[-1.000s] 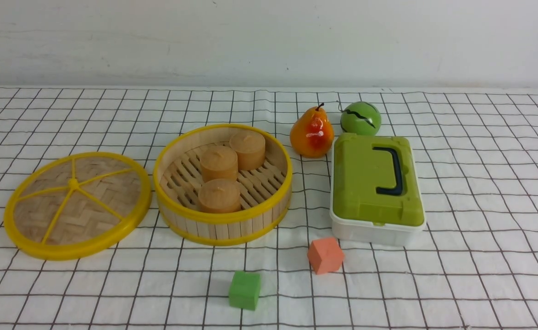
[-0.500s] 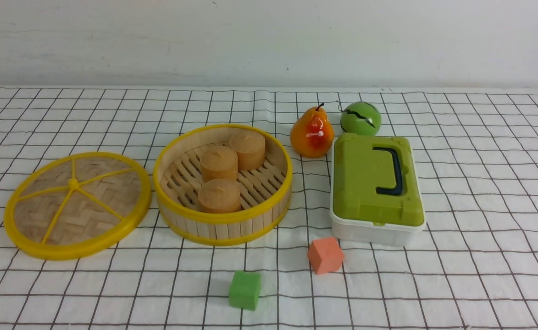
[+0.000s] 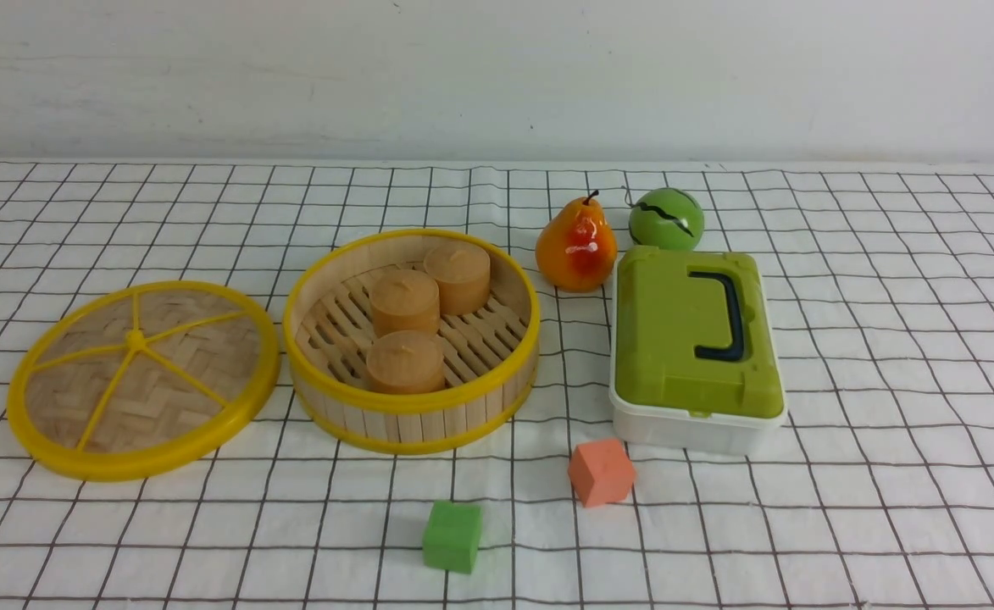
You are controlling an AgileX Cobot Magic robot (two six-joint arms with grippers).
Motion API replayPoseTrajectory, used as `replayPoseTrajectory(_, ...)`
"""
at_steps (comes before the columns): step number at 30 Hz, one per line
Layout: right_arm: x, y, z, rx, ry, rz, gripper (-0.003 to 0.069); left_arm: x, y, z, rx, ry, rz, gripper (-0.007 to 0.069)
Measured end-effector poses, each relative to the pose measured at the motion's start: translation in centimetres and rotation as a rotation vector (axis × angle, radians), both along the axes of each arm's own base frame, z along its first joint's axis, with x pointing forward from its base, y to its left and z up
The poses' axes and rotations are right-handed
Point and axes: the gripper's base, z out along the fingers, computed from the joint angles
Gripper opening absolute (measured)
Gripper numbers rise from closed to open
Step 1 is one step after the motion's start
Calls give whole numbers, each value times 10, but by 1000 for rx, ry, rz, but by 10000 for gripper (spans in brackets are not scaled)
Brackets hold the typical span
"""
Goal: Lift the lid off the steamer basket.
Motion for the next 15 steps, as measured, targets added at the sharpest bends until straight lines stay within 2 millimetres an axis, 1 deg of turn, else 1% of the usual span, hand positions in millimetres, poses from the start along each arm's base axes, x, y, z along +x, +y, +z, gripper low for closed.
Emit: replayPoseTrajectory(15, 0, 0, 0, 0, 0, 0, 240, 0, 0, 0, 0, 0, 0, 42)
